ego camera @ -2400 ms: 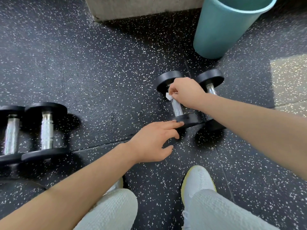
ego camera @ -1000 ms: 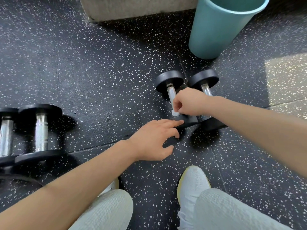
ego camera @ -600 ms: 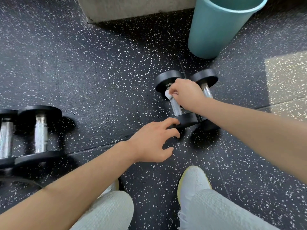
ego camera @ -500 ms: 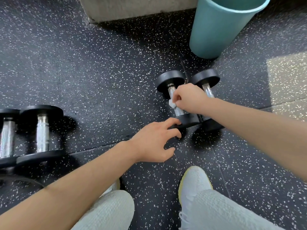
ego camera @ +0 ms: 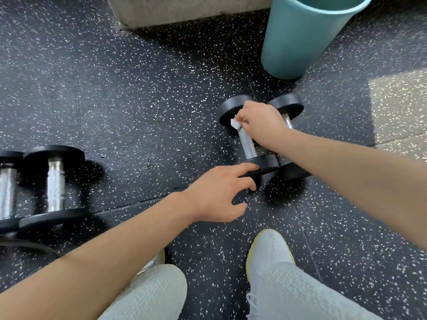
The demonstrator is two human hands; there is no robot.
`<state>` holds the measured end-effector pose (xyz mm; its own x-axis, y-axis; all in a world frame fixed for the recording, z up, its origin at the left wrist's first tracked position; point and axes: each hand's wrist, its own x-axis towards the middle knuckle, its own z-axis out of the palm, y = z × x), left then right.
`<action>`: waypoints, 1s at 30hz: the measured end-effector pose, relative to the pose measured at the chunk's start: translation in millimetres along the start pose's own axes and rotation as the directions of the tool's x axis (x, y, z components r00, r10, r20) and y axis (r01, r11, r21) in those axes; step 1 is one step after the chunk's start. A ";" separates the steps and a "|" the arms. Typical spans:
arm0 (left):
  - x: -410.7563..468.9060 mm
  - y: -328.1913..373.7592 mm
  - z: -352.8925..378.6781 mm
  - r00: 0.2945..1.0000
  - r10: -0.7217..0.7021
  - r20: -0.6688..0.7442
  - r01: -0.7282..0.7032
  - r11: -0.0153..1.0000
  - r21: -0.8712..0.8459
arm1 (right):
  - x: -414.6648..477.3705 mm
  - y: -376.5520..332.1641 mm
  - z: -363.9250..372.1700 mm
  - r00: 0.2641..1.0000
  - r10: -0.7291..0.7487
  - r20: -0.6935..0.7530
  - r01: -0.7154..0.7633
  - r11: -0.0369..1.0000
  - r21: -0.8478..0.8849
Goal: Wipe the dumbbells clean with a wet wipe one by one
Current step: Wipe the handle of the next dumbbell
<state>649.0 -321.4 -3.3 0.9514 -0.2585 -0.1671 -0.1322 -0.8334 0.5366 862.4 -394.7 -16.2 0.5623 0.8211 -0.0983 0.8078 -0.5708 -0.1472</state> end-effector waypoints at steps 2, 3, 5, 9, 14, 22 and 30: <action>0.3 -2.7 3.0 1.000 0.021 0.004 -0.021 1.000 -0.005 | -4.3 3.4 0.0 1.000 0.002 0.006 -0.002 1.000 0.005; 0.2 -4.3 5.0 0.999 0.031 0.011 -0.031 1.000 -0.003 | -6.3 4.7 -0.3 1.000 0.009 0.013 -0.009 1.000 0.013; 0.2 -5.1 8.1 0.999 0.037 0.013 -0.038 0.999 0.007 | -10.3 7.7 -3.5 0.998 0.030 0.048 -0.033 0.998 0.051; 0.6 -4.7 7.0 1.000 0.016 -0.002 -0.016 1.000 0.000 | -21.9 17.0 -7.7 0.988 0.001 0.157 -0.022 0.991 0.136; 0.3 -1.0 4.5 1.000 -0.001 -0.004 0.001 1.000 -0.011 | -34.5 23.9 -12.3 0.957 -0.046 0.286 -0.014 0.978 0.206; 0.8 2.0 3.0 0.999 -0.034 0.022 0.034 0.999 0.017 | -36.6 21.1 -19.3 0.897 -0.105 0.429 0.052 0.990 0.133; 3.9 1.3 0.1 0.999 -0.045 0.018 0.045 0.999 0.000 | -14.5 14.3 -9.5 0.988 -0.032 0.151 0.024 0.998 0.053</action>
<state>652.4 -323.6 -3.4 0.9513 -0.2297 -0.2055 -0.0896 -0.8440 0.5288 867.5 -414.8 -7.5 0.5030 0.8301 -0.2407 0.8108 -0.5496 -0.2013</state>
